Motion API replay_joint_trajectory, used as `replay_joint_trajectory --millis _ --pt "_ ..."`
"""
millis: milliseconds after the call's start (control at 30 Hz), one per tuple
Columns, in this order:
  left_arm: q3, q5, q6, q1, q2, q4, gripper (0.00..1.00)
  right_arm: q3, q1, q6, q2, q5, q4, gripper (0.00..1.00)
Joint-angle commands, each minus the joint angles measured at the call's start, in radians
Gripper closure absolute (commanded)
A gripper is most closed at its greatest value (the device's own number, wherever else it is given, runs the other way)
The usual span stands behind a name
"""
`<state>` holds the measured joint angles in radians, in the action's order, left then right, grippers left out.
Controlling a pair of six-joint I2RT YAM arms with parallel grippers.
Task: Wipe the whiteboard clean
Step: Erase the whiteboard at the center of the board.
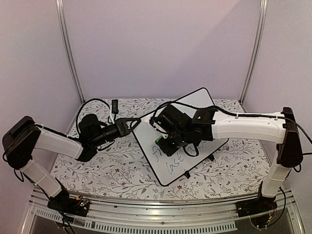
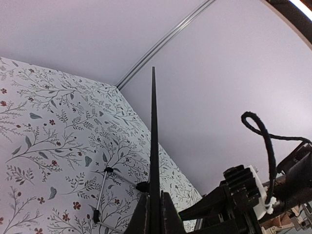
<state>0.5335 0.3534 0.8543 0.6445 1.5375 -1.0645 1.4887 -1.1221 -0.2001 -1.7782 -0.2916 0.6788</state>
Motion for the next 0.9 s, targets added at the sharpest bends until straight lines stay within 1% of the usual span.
replay_joint_trajectory --millis 0,133,267,867 --pt "-0.007 -0.027 -0.021 0.017 0.004 0.038 1.00 0.091 -0.029 -0.099 -0.051 -0.050 0.079 1.00" --pt "-0.006 -0.046 -0.023 0.022 0.000 0.052 1.00 0.151 -0.053 -0.132 -0.087 -0.031 0.118 1.00" --pt "-0.001 -0.060 -0.026 0.027 -0.001 0.065 1.00 0.159 -0.058 -0.148 -0.103 -0.014 0.126 1.00" --pt "0.000 -0.079 -0.032 0.035 -0.011 0.080 1.00 0.075 -0.104 -0.193 -0.134 0.037 0.128 1.00"
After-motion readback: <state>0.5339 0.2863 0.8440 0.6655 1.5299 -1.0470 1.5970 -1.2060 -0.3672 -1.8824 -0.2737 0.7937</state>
